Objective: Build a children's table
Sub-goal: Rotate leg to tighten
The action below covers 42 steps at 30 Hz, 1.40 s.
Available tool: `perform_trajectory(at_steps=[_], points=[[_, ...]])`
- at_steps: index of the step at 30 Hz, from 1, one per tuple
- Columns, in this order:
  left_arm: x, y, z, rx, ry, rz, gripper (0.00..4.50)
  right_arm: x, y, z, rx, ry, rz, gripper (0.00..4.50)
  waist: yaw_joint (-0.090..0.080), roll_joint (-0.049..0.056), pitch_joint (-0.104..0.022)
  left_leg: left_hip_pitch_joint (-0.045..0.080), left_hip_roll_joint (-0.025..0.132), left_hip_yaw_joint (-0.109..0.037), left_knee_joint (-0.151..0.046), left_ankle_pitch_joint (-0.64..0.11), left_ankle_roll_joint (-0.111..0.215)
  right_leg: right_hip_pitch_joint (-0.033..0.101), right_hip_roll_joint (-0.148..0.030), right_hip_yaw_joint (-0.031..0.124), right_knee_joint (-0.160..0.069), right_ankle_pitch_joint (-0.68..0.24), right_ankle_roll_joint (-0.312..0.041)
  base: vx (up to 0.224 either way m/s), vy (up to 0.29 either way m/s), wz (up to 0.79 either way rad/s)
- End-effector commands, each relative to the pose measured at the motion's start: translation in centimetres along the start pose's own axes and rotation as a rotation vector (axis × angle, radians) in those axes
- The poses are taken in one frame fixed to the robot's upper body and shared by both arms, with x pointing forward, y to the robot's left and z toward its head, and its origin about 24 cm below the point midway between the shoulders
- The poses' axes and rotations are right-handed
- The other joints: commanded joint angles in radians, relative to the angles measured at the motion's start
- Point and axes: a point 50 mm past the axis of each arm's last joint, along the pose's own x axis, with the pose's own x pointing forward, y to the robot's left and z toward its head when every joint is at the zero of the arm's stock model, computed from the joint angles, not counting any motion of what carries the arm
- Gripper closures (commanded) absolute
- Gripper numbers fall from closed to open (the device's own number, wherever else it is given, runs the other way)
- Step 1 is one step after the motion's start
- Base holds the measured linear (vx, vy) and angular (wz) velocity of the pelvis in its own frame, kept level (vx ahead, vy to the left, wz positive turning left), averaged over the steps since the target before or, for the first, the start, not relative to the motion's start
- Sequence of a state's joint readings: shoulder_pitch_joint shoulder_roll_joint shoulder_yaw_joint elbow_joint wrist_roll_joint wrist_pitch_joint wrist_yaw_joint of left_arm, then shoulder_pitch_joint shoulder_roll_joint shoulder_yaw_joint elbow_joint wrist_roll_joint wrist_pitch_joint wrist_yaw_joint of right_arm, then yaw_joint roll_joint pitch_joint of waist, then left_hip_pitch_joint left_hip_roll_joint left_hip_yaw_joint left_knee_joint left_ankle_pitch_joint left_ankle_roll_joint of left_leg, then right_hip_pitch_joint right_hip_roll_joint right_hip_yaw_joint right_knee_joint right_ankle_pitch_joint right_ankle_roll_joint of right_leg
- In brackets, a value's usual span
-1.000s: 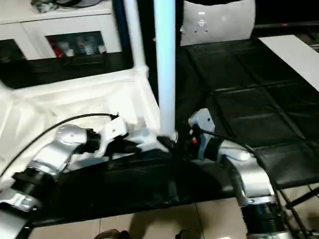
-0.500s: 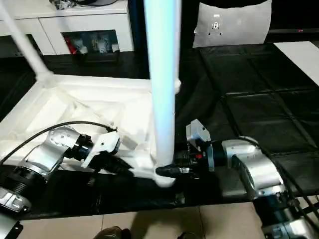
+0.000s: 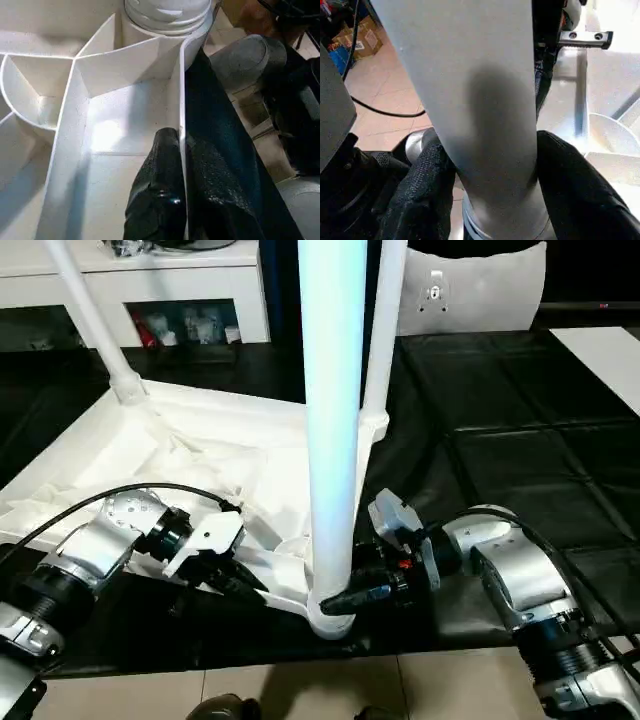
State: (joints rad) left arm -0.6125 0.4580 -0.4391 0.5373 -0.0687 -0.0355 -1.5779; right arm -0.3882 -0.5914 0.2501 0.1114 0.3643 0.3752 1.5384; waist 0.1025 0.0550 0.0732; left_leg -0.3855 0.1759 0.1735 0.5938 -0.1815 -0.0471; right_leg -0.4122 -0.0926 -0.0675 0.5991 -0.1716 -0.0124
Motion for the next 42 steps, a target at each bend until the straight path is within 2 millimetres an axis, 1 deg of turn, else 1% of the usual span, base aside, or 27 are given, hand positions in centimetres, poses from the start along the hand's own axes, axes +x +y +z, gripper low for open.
perform_trajectory(at_steps=[1, 3, 4, 6, 7, 10, 11, 12, 13, 14, 16, 17, 19, 20, 21, 23, 24, 25, 28, 29, 30, 32, 36, 39, 40, 41, 42], points=[[0.1, 0.3, 1.0, 0.036, -0.009, -0.031, 4.50, 0.7, 0.4, 0.1, 0.020, -0.026, 0.059, 2.45, -0.006, -0.011, -0.065, 0.018, 0.054, -0.010, -0.072, -0.191, 0.078, 0.053, -0.057, 0.044, -0.069, -0.246, -0.242, 0.000, 0.000, 0.00], [0.2, 0.4, 1.2, 0.011, -0.053, 0.011, 4.50, 1.0, 0.5, 0.1, 0.054, -0.061, 0.031, 2.46, -0.006, -0.014, -0.065, 0.017, 0.054, -0.010, -0.072, -0.187, 0.077, 0.054, -0.056, 0.044, -0.068, -0.238, -0.245, 0.000, 0.000, 0.00], [0.2, 0.5, 1.3, 0.002, -0.069, 0.030, 4.50, 1.2, 0.5, 0.1, 0.068, -0.076, 0.015, 2.46, -0.006, -0.008, -0.064, 0.018, 0.054, -0.010, -0.073, -0.189, 0.074, 0.054, -0.056, 0.045, -0.067, -0.236, -0.247, 0.000, 0.000, 0.00], [0.3, 0.6, 1.4, -0.015, -0.092, 0.067, 4.50, 1.5, 0.5, 0.0, 0.092, -0.101, -0.016, 2.46, -0.005, -0.011, -0.064, 0.018, 0.054, -0.011, -0.074, -0.199, 0.071, 0.054, -0.057, 0.044, -0.069, -0.249, -0.243, 0.000, 0.000, 0.00], [0.6, 0.9, 1.5, -0.050, -0.109, 0.151, 4.50, 2.4, 0.3, -0.1, 0.112, -0.138, -0.106, 2.46, -0.006, -0.010, -0.061, 0.018, 0.054, -0.011, -0.077, -0.209, 0.062, 0.052, -0.055, 0.045, -0.070, -0.266, -0.236, 0.000, 0.000, 0.00], [0.8, 1.1, 1.6, -0.071, -0.113, 0.183, 4.50, 2.9, 0.0, -0.2, 0.097, -0.144, -0.157, 2.46, -0.018, -0.012, -0.057, 0.017, 0.050, -0.014, -0.081, -0.253, 0.034, 0.052, -0.058, 0.043, -0.079, -0.361, -0.203, 0.000, 0.000, 0.00], [1.1, 1.4, 1.8, -0.094, -0.126, 0.237, 4.50, 3.6, -0.7, -0.3, 0.096, -0.162, -0.257, 2.46, -0.024, -0.010, -0.053, 0.016, 0.050, -0.015, -0.084, -0.267, 0.023, 0.048, -0.058, 0.044, -0.081, -0.387, -0.193, 0.000, 0.000, 0.00], [1.2, 1.5, 1.9, -0.099, -0.128, 0.250, 4.50, 3.7, -0.9, -0.3, 0.098, -0.167, -0.284, 2.46, -0.036, -0.012, -0.052, 0.006, 0.044, -0.021, -0.087, -0.273, 0.012, 0.057, -0.057, 0.039, -0.083, -0.415, -0.176, 0.000, 0.000, 0.00], [1.5, 1.9, 2.1, -0.114, -0.134, 0.292, 4.50, 4.3, -1.6, -0.4, 0.105, -0.181, -0.368, 2.46, -0.042, -0.013, -0.053, 0.007, 0.043, -0.021, -0.088, -0.272, 0.006, 0.055, -0.057, 0.038, -0.084, -0.427, -0.167, 0.000, 0.000, 0.00], [2.0, 2.4, 2.5, -0.135, -0.142, 0.350, 4.50, 4.9, -2.3, -0.4, 0.128, -0.205, -0.455, 2.46, -0.054, -0.016, -0.050, 0.009, 0.040, -0.022, -0.086, -0.289, 0.002, 0.051, -0.058, 0.037, -0.091, -0.466, -0.155, 0.000, 0.000, 0.00], [2.7, 3.2, 3.2, -0.165, -0.154, 0.427, 4.50, 5.8, -3.0, -0.4, 0.156, -0.227, -0.551, 2.48, -0.072, -0.015, -0.048, 0.007, 0.038, -0.024, -0.086, -0.296, -0.003, 0.049, -0.059, 0.036, -0.096, -0.507, -0.144, 0.000, 0.000, 0.00], [2.9, 3.5, 3.4, -0.178, -0.160, 0.451, 4.50, 6.1, -3.1, -0.3, 0.164, -0.231, -0.580, 2.49, -0.076, -0.015, -0.050, 0.010, 0.038, -0.023, -0.085, -0.286, -0.001, 0.047, -0.057, 0.037, -0.099, -0.506, -0.137, 0.000, 0.000, 0.00], [3.4, 4.5, 4.3, -0.208, -0.176, 0.542, 4.50, 7.1, -3.9, 0.1, 0.208, -0.262, -0.688, 2.50, -0.080, -0.014, -0.052, 0.013, 0.038, -0.020, -0.084, -0.271, 0.014, 0.044, -0.054, 0.039, -0.099, -0.466, -0.148, 0.000, 0.000, 0.00], [3.6, 4.9, 4.7, -0.224, -0.185, 0.585, 4.50, 7.5, -4.3, 0.3, 0.230, -0.270, -0.737, 2.50, -0.081, -0.010, -0.055, 0.013, 0.037, -0.019, -0.084, -0.258, 0.017, 0.044, -0.051, 0.039, -0.096, -0.423, -0.161, 0.000, 0.000, 0.00], [3.7, 5.2, 4.9, -0.232, -0.189, 0.610, 4.50, 7.8, -4.5, 0.4, 0.240, -0.275, -0.764, 2.51, -0.083, -0.012, -0.056, 0.014, 0.037, -0.017, -0.083, -0.248, 0.021, 0.044, -0.049, 0.039, -0.094, -0.386, -0.171, 0.000, 0.000, 0.00], [3.9, 5.8, 5.3, -0.253, -0.190, 0.684, 4.50, 8.5, -5.2, 0.7, 0.273, -0.289, -0.852, 2.51, -0.086, -0.004, -0.057, 0.012, 0.037, -0.015, -0.082, -0.234, 0.025, 0.044, -0.047, 0.040, -0.089, -0.322, -0.192, 0.000, 0.000, 0.00], [4.1, 6.3, 5.9, -0.272, -0.193, 0.770, 4.50, 9.2, -6.2, 1.1, 0.310, -0.301, -0.966, 2.51, -0.087, -0.004, -0.060, 0.015, 0.037, -0.015, -0.081, -0.236, 0.021, 0.045, -0.047, 0.039, -0.088, -0.306, -0.198, 0.000, 0.000, 0.00], [4.2, 6.4, 6.0, -0.279, -0.193, 0.791, 4.50, 9.4, -6.4, 1.3, 0.319, -0.303, -0.996, 2.51, -0.092, -0.004, -0.060, 0.012, 0.036, -0.015, -0.081, -0.230, 0.020, 0.046, -0.047, 0.040, -0.085, -0.292, -0.204, 0.000, 0.000, 0.00], [4.6, 6.5, 6.4, -0.276, -0.198, 0.824, 4.50, 9.7, -6.7, 1.6, 0.306, -0.309, -1.053, 2.51, -0.089, -0.001, -0.062, 0.013, 0.035, -0.015, -0.081, -0.229, 0.029, 0.050, -0.047, 0.038, -0.089, -0.274, -0.197, 0.000, 0.000, 0.00], [4.7, 6.5, 6.5, -0.276, -0.202, 0.823, 4.50, 9.8, -6.7, 1.7, 0.298, -0.313, -1.052, 1.95, -0.087, -0.002, -0.064, 0.013, 0.035, -0.015, -0.080, -0.218, 0.038, 0.052, -0.047, 0.039, -0.086, -0.245, -0.199, 0.000, 0.000, 0.00], [4.8, 6.1, 6.4, -0.264, -0.201, 0.795, 4.50, 9.3, -6.3, 1.7, 0.265, -0.337, -1.040, 1.95, -0.087, -0.011, -0.066, 0.010, 0.035, -0.014, -0.080, -0.207, 0.051, 0.055, -0.047, 0.039, -0.085, -0.226, -0.201, 0.000, 0.000, 0.00], [4.7, 5.9, 6.1, -0.253, -0.196, 0.774, 4.50, 8.6, -6.1, 1.5, 0.254, -0.352, -1.037, 1.71, -0.082, -0.003, -0.067, 0.009, 0.036, -0.013, -0.077, -0.188, 0.066, 0.056, -0.050, 0.040, -0.083, -0.208, -0.203, 0.000, 0.000, 0.00], [4.0, 5.4, 5.2, -0.245, -0.175, 0.752, 4.50, 7.0, -5.7, 1.0, 0.231, -0.373, -1.028, 1.37, -0.075, -0.002, -0.071, 0.007, 0.037, -0.013, -0.074, -0.156, 0.087, 0.061, -0.050, 0.039, -0.077, -0.159, -0.215, 0.000, 0.000, 0.00], [3.3, 4.8, 4.2, -0.220, -0.153, 0.697, 4.50, 4.8, -4.6, 0.4, 0.163, -0.359, -0.937, 1.23, -0.067, -0.003, -0.072, 0.007, 0.038, -0.012, -0.071, -0.137, 0.107, 0.064, -0.050, 0.039, -0.073, -0.123, -0.226, 0.000, 0.000, 0.00], [3.1, 4.6, 4.0, -0.208, -0.150, 0.677, 4.50, 4.3, -4.3, 0.2, 0.143, -0.350, -0.908, 1.02, -0.064, 0.002, -0.075, 0.008, 0.037, -0.013, -0.069, -0.136, 0.110, 0.066, -0.050, 0.038, -0.073, -0.122, -0.228, 0.000, 0.000, 0.00], [2.9, 4.4, 3.7, -0.203, -0.147, 0.658, 4.50, 3.7, -4.0, 0.0, 0.125, -0.333, -0.886, 0.97, -0.064, 0.000, -0.074, 0.006, 0.039, -0.012, -0.068, -0.134, 0.116, 0.066, -0.050, 0.039, -0.071, -0.111, -0.235, 0.000, 0.000, 0.00], [2.7, 4.2, 3.4, -0.192, -0.139, 0.633, 4.50, 3.0, -3.8, -0.3, 0.103, -0.310, -0.860, 0.95, -0.063, 0.001, -0.073, 0.007, 0.037, -0.012, -0.068, -0.145, 0.117, 0.065, -0.050, 0.037, -0.074, -0.131, -0.234, 0.000, 0.000, 0.00]])
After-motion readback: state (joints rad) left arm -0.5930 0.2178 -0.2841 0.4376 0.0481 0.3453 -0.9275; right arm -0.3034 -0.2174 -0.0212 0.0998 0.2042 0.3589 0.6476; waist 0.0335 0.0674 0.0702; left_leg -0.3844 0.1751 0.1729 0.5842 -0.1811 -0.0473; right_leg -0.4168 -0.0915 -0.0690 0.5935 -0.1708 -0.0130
